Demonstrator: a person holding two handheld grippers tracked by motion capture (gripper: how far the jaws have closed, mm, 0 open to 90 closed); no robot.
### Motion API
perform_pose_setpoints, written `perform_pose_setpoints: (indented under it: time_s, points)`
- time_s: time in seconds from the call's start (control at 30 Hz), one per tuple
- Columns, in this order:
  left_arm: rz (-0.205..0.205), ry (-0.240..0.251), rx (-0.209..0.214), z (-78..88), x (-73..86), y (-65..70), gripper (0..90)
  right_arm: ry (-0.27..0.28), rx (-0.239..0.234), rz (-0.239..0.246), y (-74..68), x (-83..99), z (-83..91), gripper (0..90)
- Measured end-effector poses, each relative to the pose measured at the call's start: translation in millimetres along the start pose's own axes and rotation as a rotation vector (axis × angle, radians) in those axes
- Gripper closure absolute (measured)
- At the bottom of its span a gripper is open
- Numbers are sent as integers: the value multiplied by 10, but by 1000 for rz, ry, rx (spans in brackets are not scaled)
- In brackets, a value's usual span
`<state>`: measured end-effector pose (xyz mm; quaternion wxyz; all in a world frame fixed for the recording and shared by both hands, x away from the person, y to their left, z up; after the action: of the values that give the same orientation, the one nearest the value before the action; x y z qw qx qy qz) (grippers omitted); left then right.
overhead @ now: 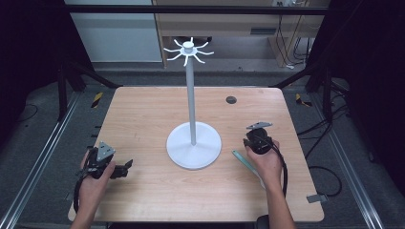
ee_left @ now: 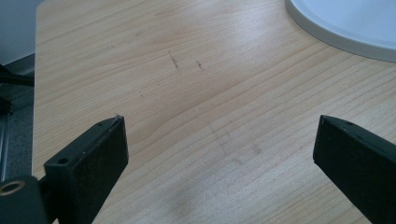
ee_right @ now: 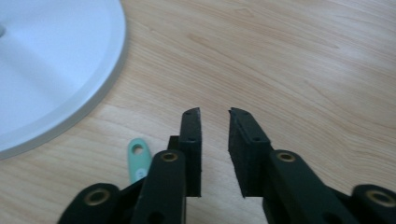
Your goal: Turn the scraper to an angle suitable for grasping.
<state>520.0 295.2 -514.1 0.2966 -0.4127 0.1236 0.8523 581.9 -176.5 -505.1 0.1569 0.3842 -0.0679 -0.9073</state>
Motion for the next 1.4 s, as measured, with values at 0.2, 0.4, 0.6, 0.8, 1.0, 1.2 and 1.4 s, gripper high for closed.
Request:
perform_pose_setpoints:
  time_s: [0.2, 0.4, 0.6, 0.8, 1.0, 1.2, 1.4]
  points:
    - [1, -1, 2, 10, 1, 3, 30, -8, -37, -16, -56, 62, 9, 863]
    - [4, 0, 2, 4, 1, -3, 30, -44, -70, 9, -100, 170, -32, 900]
    - [-2, -6, 7, -10, -1, 6, 31, -61, -92, 4, -149, 180, -81, 900]
    - [-7, -10, 15, -10, -4, 22, 31, -84, -110, 26, -228, 210, -93, 900]
    - [-10, -10, 18, -23, -4, 35, 31, -109, -116, 34, -246, 246, -115, 900]
    - [-11, -16, 22, -30, 1, 37, 32, -121, -134, 39, -264, 268, -122, 900]
    - [-15, -19, 23, -31, 2, 43, 32, -120, -173, 75, -337, 283, -79, 900]
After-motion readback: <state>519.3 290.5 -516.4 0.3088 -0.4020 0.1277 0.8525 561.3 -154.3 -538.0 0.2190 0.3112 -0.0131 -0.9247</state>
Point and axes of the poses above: each handheld gripper's, and its own axes: z roughly backward along the jaws, x roughly out of its underside, y roughly to its right, the point moved 7 cm from there along -z, roughly forward along the jaws, and after that the axes turned 12 degrees about x, right-handed, at the moved point
